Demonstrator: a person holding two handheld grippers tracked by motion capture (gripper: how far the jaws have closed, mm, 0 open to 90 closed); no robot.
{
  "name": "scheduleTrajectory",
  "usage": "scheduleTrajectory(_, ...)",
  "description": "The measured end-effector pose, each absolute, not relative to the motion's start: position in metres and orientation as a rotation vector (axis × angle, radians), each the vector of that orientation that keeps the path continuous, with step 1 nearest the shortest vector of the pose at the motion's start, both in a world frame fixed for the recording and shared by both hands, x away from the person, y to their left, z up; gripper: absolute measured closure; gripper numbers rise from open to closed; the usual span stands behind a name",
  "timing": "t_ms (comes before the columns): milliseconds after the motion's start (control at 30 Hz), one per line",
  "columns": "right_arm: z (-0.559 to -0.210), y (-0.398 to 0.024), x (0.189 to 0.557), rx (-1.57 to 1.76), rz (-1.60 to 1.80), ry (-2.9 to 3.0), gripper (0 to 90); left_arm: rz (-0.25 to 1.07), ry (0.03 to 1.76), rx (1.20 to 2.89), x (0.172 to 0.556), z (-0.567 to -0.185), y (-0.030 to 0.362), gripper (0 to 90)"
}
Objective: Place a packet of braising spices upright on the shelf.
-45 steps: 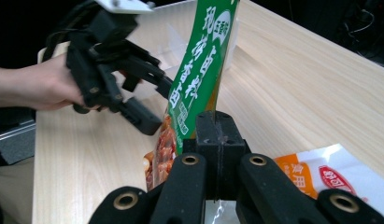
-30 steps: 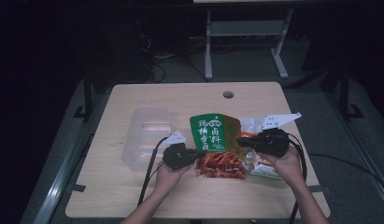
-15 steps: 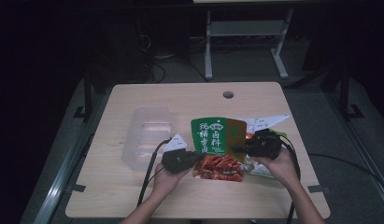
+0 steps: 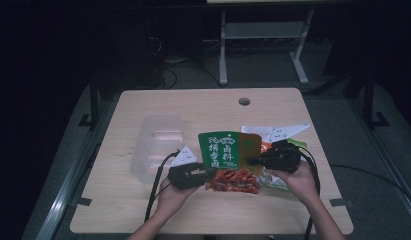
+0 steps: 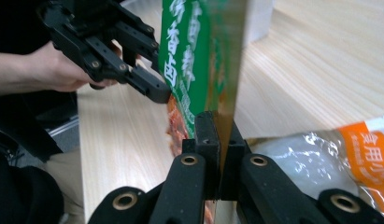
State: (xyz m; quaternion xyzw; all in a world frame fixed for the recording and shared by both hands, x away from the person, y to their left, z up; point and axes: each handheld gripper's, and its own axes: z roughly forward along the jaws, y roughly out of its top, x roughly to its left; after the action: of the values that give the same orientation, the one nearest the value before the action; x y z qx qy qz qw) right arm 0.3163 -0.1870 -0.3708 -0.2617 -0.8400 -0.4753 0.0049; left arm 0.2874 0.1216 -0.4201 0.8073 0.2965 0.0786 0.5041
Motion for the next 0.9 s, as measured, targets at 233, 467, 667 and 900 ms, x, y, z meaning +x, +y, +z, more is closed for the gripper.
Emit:
scheduleTrajectory(233,-0.354,-0.180,0.300,-0.794,-1.562,-2.674,90.0,0.252,0.683,1.984,0.273,-0.412,0.129,51.4)
scheduleTrajectory(467,-0.338,-0.177,0.297,-0.814,-1.601,-2.651,90.0,0.256,0.670,1.988,0.259,-0.410,0.138,46.5)
scheduleTrajectory(667,-0.326,-0.175,0.303,-0.853,-1.611,-2.636,90.0,0.253,0.655,1.996,0.250,-0.413,0.145,45.1)
scheduleTrajectory(900,-0.315,-0.171,0.312,-0.898,-1.638,-2.627,90.0,0.248,0.636,1.991,0.244,-0.414,0.146,44.6)
